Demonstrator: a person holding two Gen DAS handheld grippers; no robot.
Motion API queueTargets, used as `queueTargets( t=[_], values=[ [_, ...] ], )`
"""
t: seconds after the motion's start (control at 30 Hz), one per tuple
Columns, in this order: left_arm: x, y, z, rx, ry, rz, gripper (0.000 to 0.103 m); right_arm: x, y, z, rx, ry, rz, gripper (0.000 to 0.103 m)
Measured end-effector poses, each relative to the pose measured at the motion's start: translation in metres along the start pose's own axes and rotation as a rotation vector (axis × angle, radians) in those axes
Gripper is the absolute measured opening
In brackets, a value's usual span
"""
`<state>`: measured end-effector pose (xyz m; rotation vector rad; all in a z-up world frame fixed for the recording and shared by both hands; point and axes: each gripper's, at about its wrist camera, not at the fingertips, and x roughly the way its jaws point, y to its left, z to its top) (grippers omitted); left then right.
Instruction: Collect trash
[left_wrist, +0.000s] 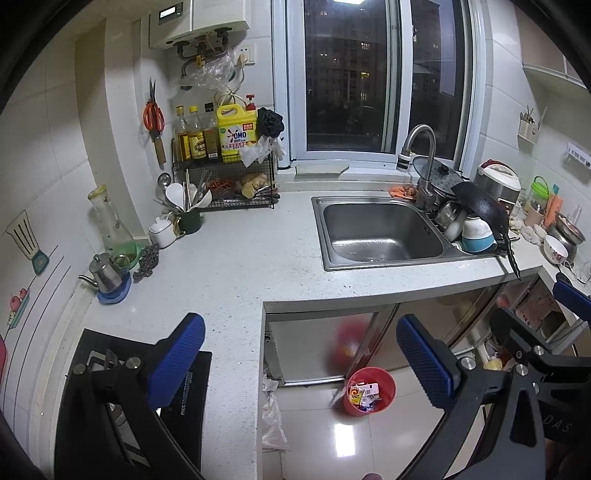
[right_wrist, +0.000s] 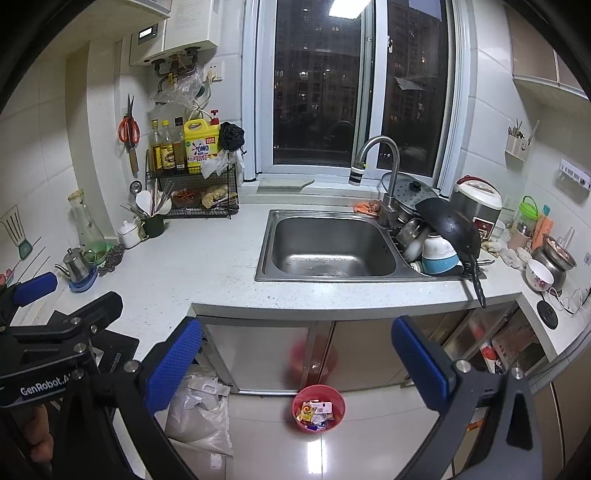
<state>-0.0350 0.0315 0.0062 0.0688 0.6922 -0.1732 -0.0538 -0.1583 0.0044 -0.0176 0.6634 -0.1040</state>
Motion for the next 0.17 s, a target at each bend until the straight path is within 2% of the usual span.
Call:
queueTargets(
  t=[0.17],
  values=[
    [-0.0004,-0.0002,-0.0001,0.0,0.004,-0.007,0.103,-0.0022,0.0022,-0.0001,0.004,0.003,-0.003,0.103]
  ],
)
